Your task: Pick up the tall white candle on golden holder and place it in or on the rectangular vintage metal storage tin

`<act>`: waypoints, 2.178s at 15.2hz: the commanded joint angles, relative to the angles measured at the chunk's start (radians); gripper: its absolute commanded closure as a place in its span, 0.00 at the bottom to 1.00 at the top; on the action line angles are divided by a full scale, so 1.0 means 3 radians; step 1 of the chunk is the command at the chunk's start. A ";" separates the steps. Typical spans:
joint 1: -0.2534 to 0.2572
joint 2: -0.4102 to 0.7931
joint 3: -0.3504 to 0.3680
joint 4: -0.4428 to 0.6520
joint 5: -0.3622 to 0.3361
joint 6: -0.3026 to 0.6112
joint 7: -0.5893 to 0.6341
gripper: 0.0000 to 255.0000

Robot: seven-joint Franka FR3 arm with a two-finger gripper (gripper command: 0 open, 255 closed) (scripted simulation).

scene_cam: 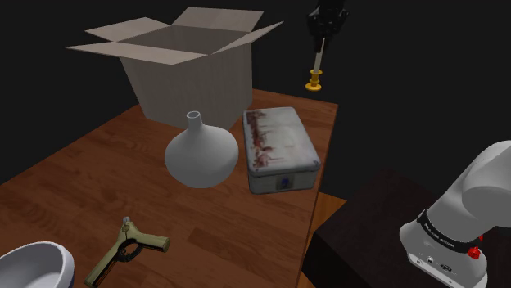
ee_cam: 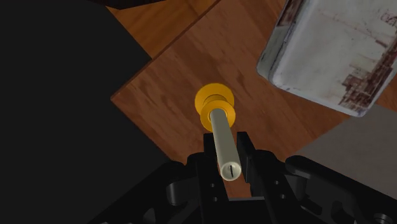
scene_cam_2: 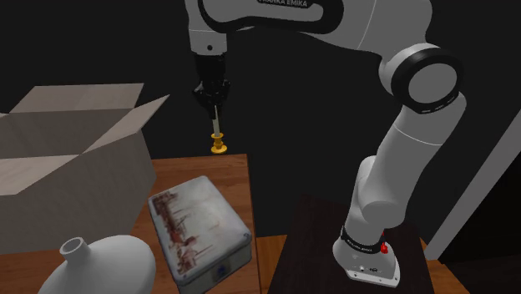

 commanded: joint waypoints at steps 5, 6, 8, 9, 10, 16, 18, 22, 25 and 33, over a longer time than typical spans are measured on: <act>0.0001 0.0131 0.0008 0.0430 -0.0014 -0.0301 0.0012 1.00; 0.0002 0.0157 0.0009 0.0507 -0.0016 -0.0353 0.0014 1.00; 0.0036 0.0172 0.0057 0.0588 -0.0015 -0.0419 0.0097 1.00; 0.0070 0.0171 0.0104 0.0617 -0.0012 -0.0449 0.0179 1.00; 0.0105 0.0175 0.0152 0.0652 -0.0009 -0.0479 0.0262 1.00; 0.0323 0.0289 0.0454 0.0965 -0.0018 -0.0682 0.0782 1.00; 0.0405 0.0366 0.0559 0.1115 -0.0036 -0.0758 0.0965 1.00; 0.0595 0.0593 0.0782 0.1504 -0.0117 -0.0938 0.1350 1.00; 0.0799 0.0862 0.0964 0.1930 -0.0244 -0.1123 0.1675 1.00; 0.0708 0.0484 0.0886 0.1058 -0.0079 -0.0599 0.1585 1.00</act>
